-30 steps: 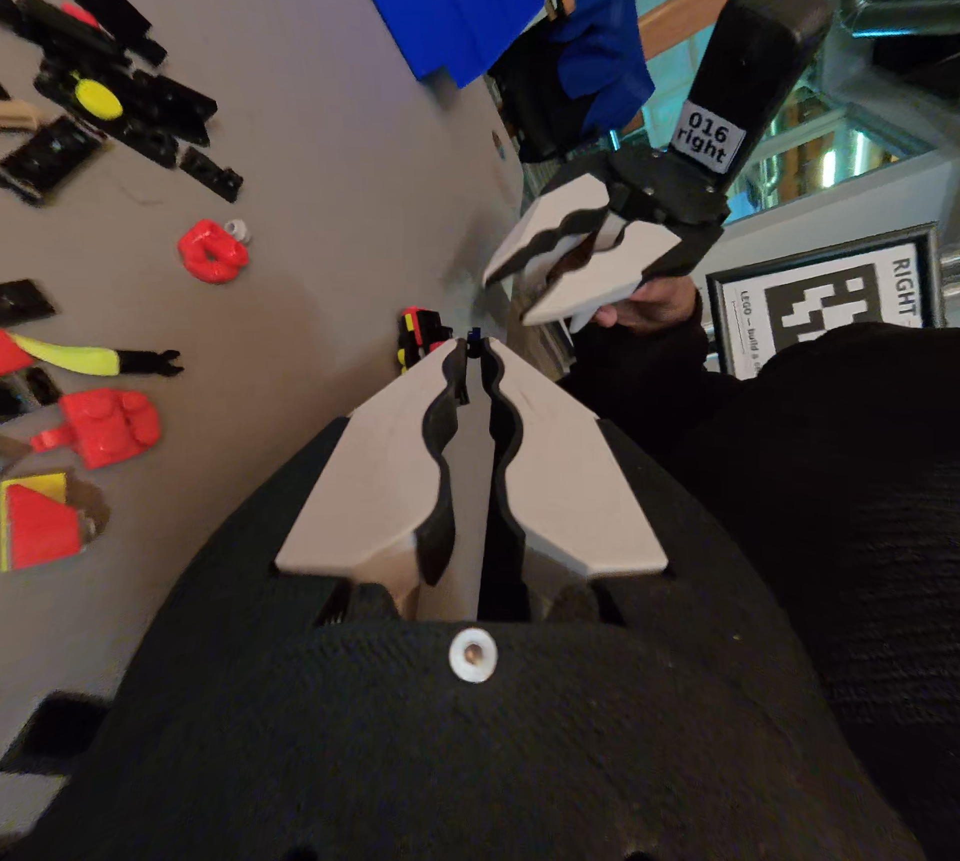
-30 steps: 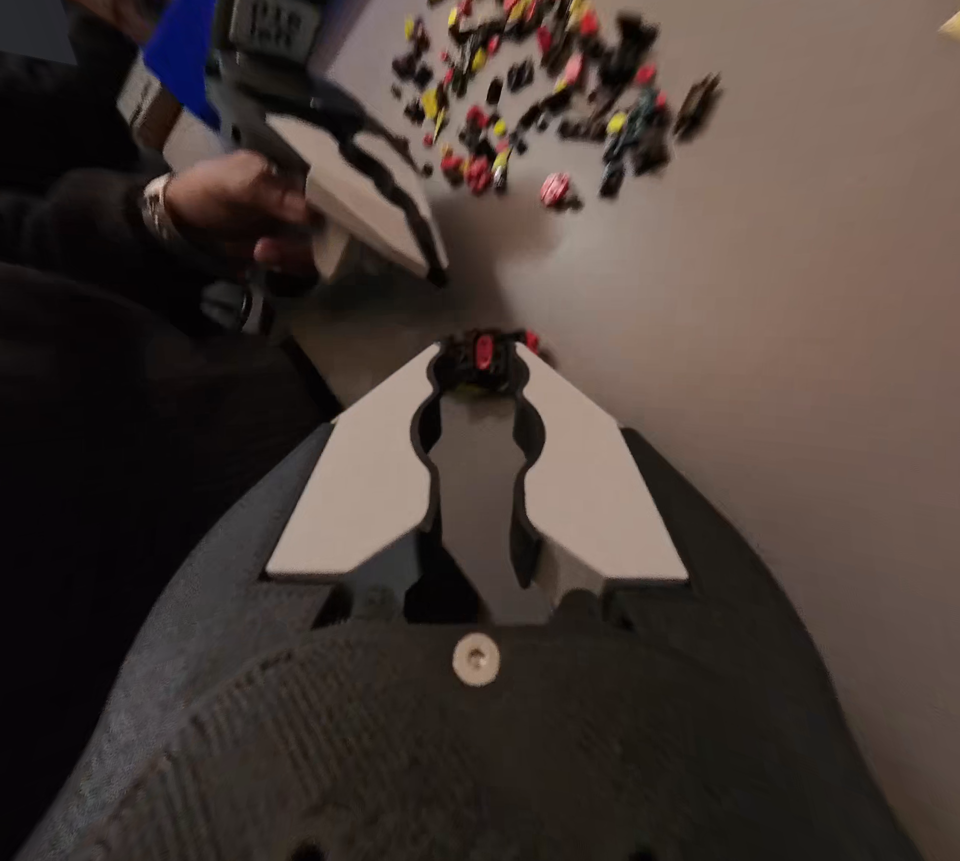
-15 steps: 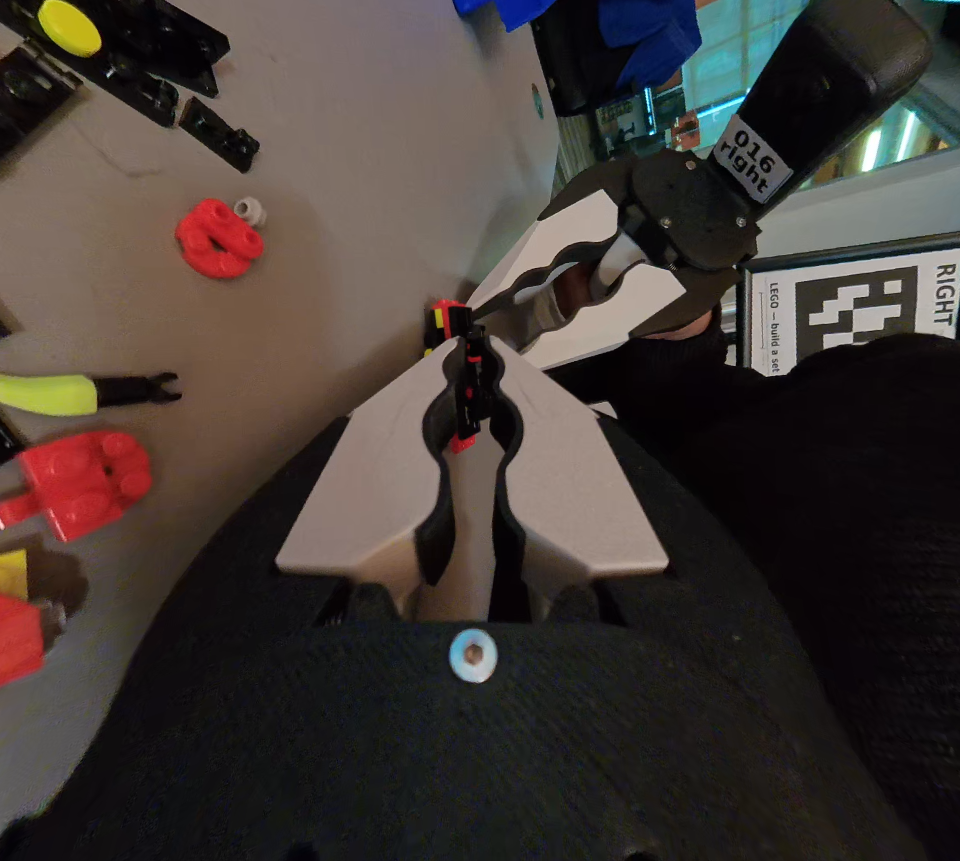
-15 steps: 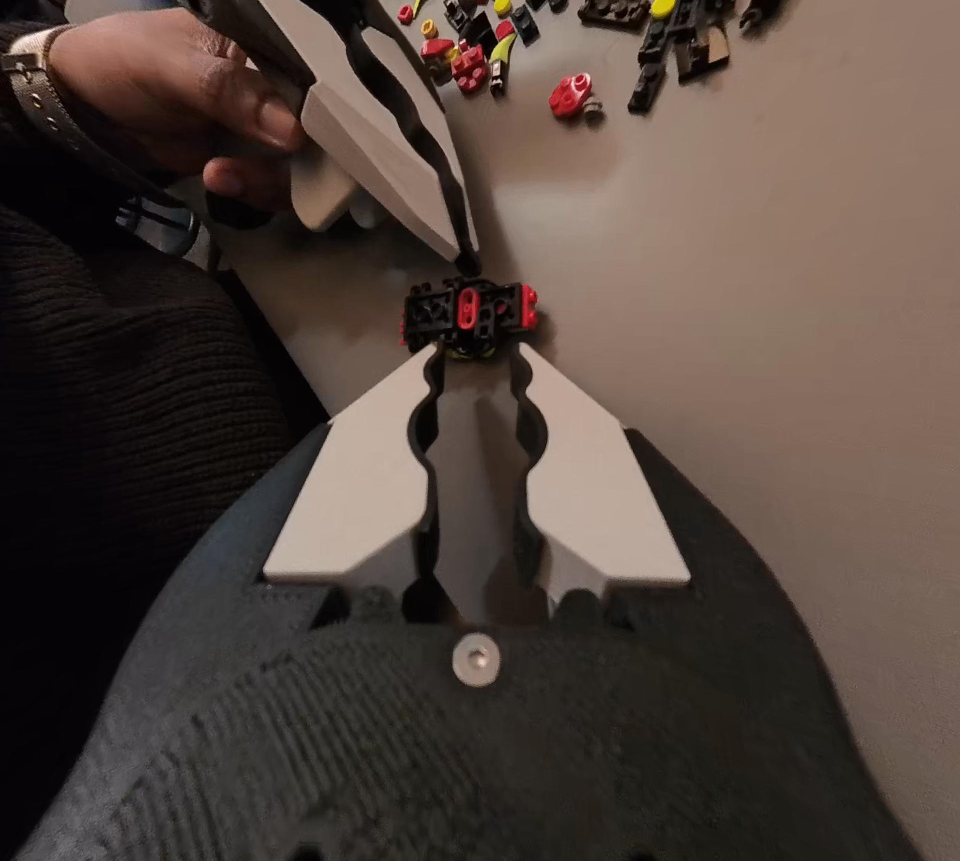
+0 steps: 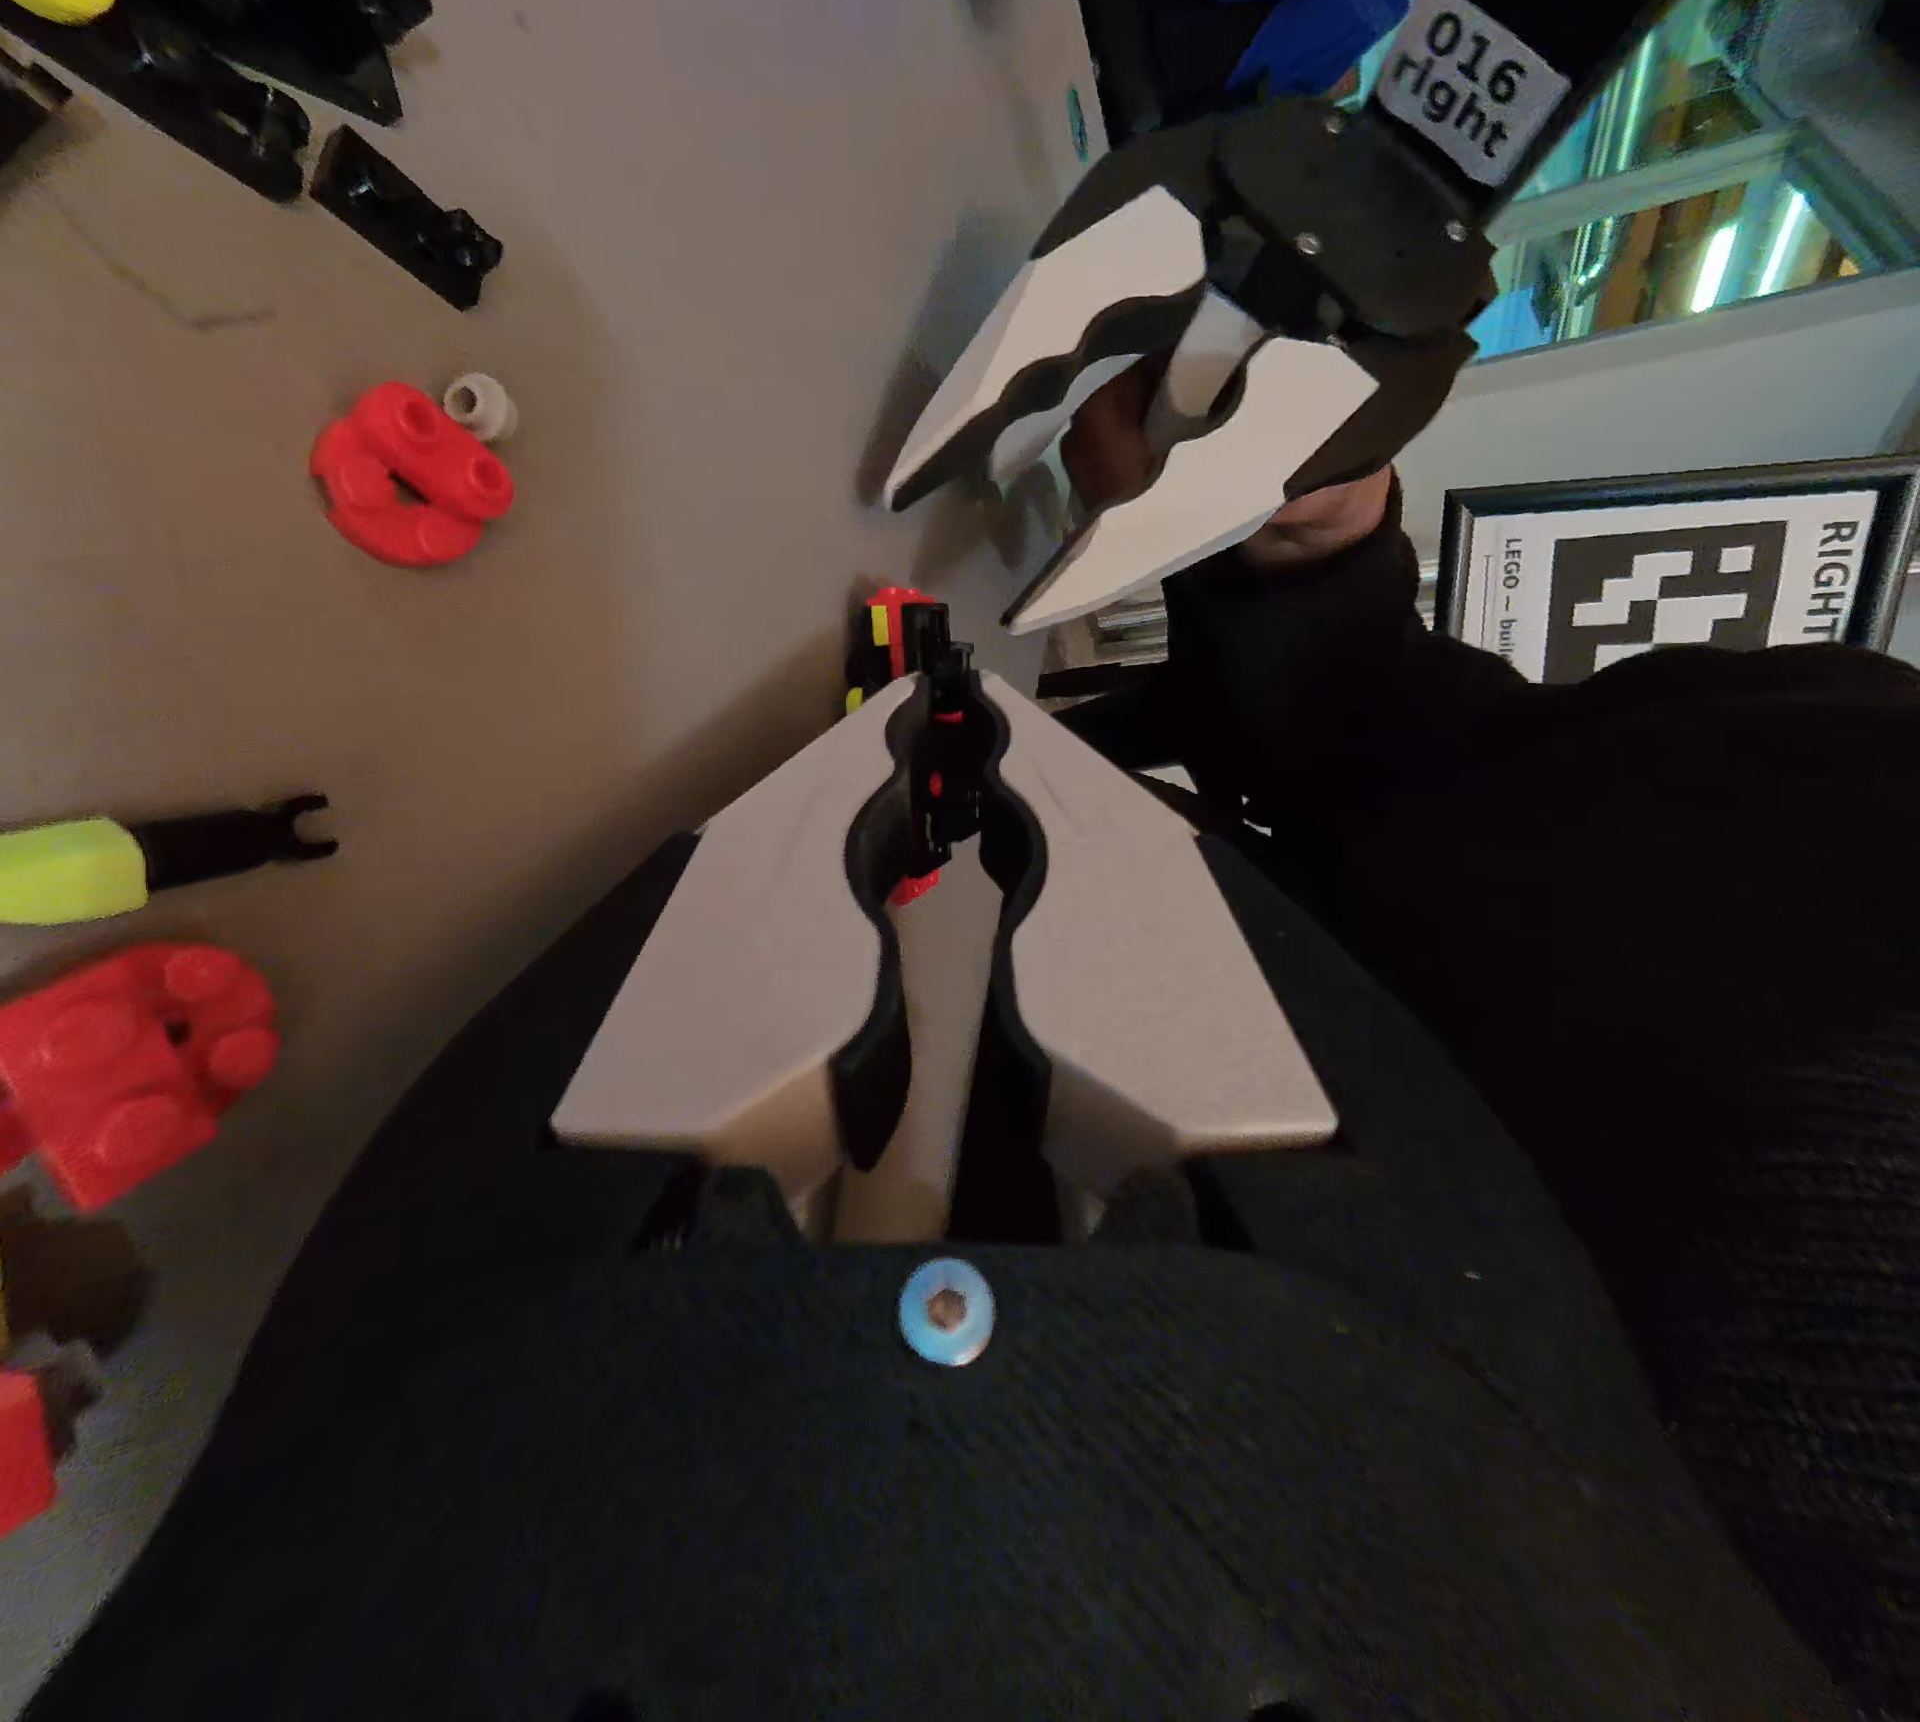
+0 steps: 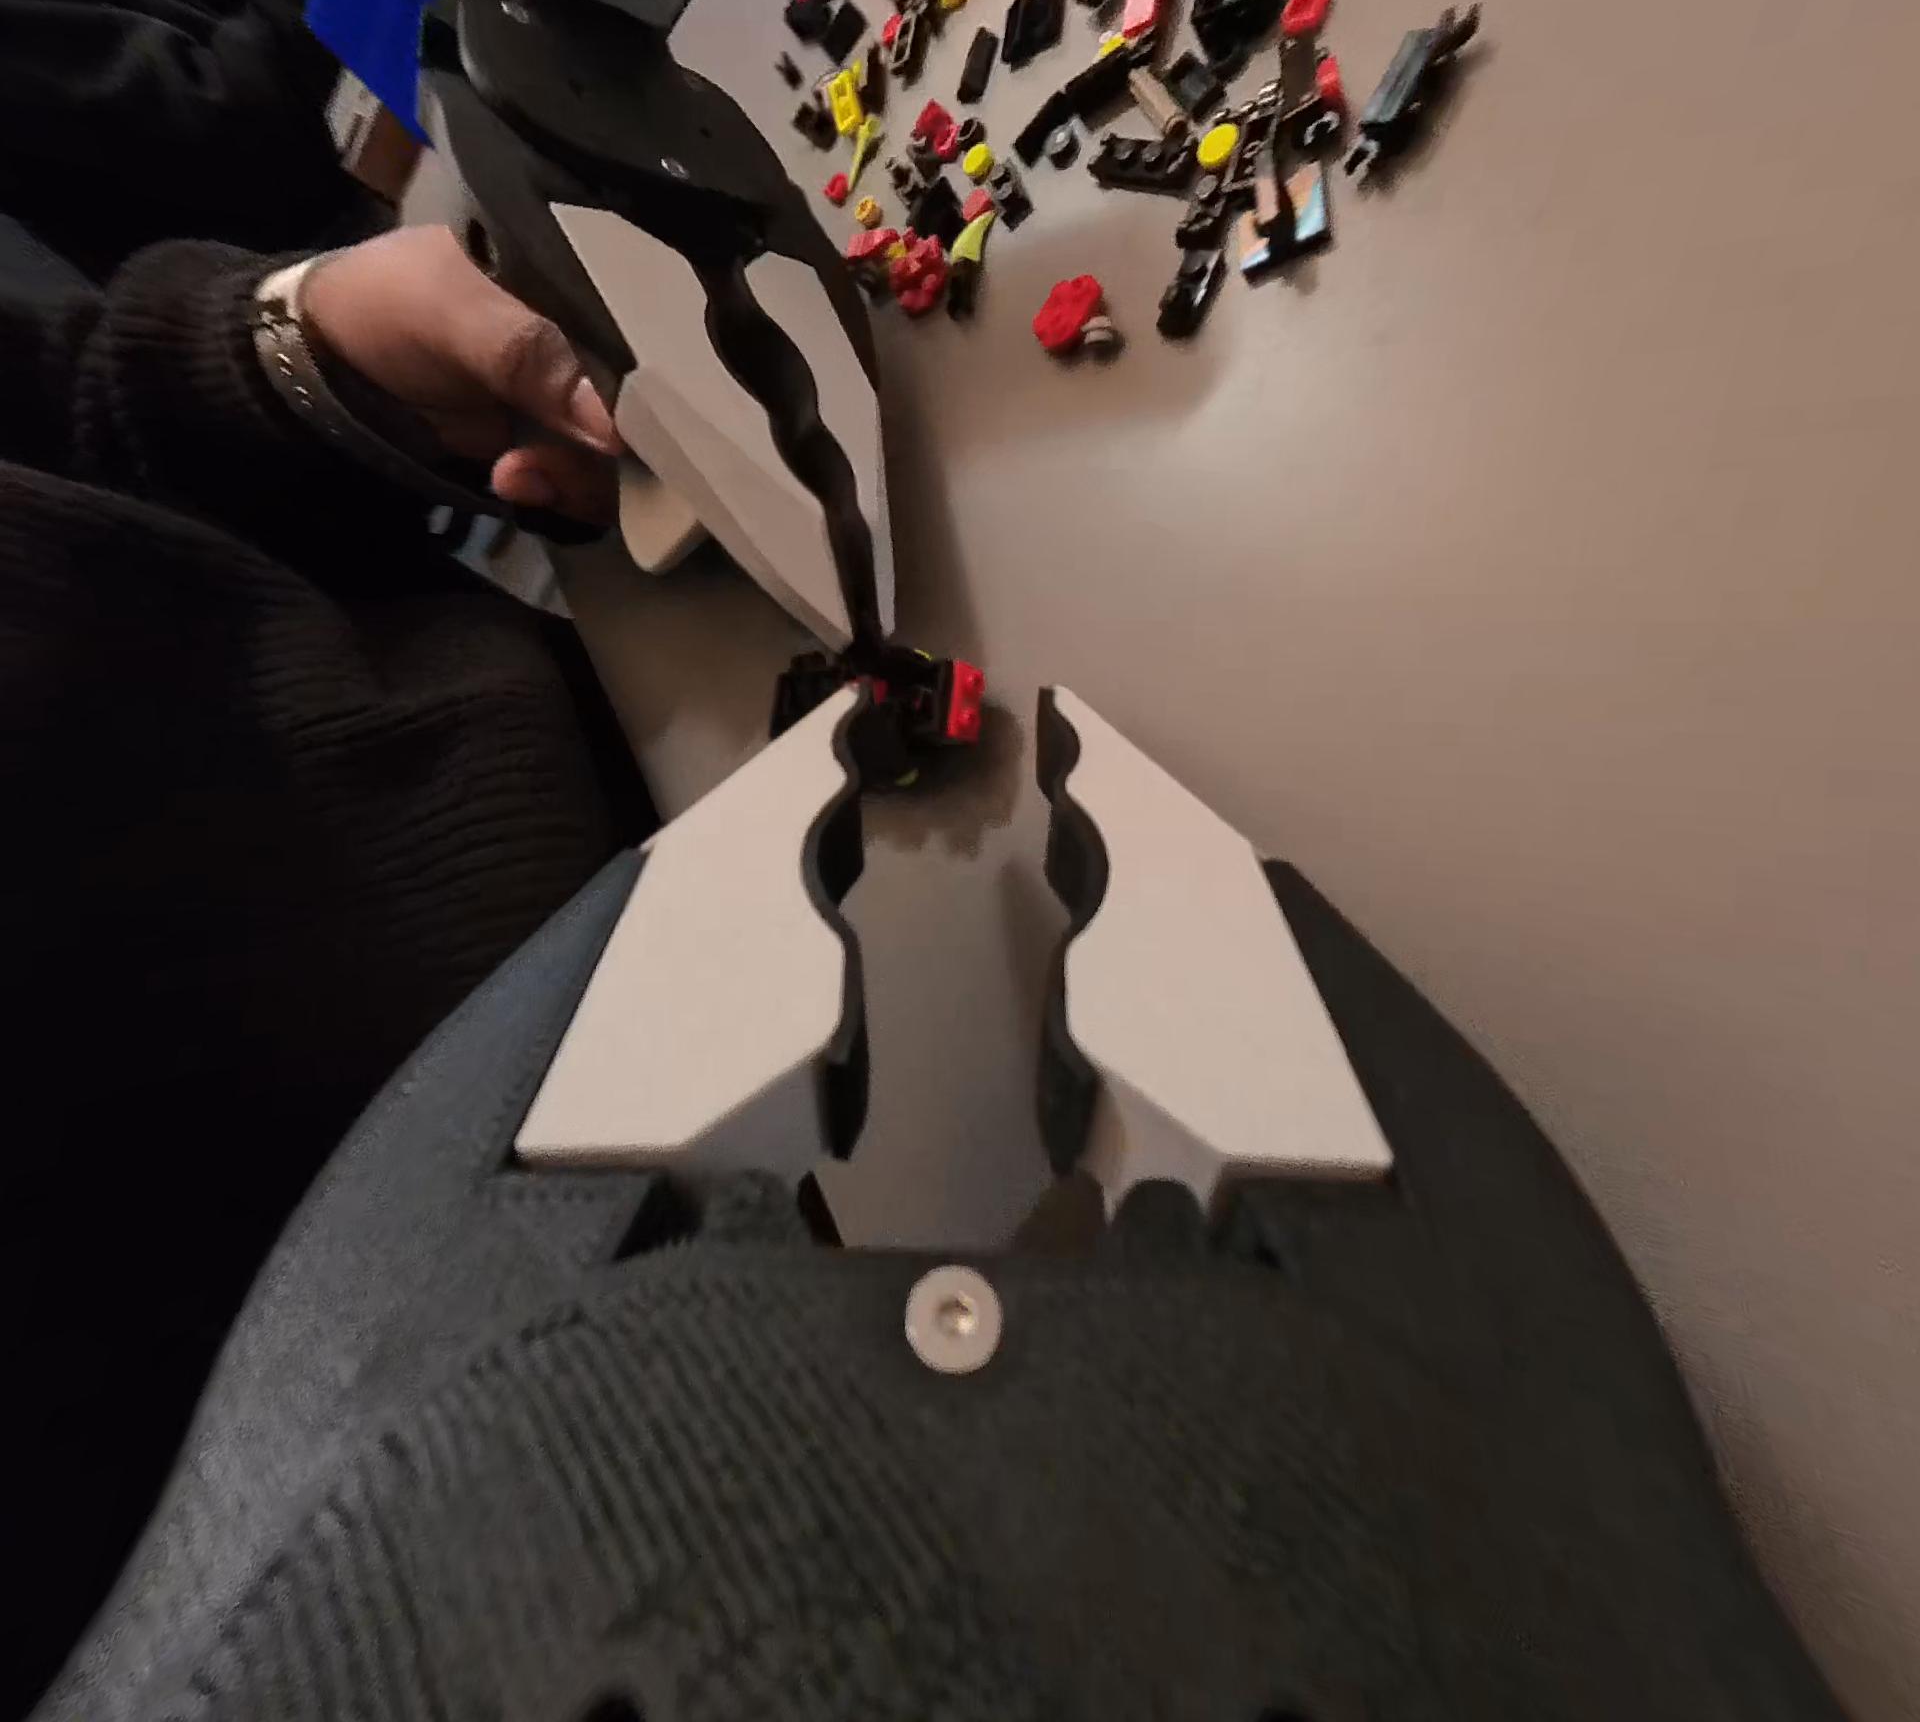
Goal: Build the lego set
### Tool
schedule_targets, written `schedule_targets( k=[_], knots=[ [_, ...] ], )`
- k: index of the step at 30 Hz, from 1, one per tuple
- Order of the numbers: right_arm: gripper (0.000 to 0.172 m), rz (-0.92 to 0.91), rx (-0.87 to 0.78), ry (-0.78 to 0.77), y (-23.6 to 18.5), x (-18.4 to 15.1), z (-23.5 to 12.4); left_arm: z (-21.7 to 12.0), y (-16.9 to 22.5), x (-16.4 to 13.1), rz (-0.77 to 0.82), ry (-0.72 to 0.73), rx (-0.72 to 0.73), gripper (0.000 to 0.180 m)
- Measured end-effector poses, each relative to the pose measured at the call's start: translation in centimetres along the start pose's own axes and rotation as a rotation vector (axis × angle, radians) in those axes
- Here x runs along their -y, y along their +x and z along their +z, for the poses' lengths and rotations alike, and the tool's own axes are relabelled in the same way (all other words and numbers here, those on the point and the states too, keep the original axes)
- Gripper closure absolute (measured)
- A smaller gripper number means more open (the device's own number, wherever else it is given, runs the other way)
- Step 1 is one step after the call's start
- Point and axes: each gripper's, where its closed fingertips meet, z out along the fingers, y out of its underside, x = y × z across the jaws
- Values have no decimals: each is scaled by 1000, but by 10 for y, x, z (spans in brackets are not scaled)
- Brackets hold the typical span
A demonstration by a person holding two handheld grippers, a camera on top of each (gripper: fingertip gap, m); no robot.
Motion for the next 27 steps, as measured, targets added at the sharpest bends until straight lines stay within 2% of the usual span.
schedule_targets(
  k=[4,10,27],
  knots=[
    [145,88,73,-54,-3,-8,11,1,0,-1,-10,-11,-10,178],
    [146,193,147,-48,-6,-11,10,1,-2,-1,-22,-25,-15,178],
    [154,254,225,-73,-15,-15,21,0,-1,-14,-25,-95,-33,177]
  ],
)
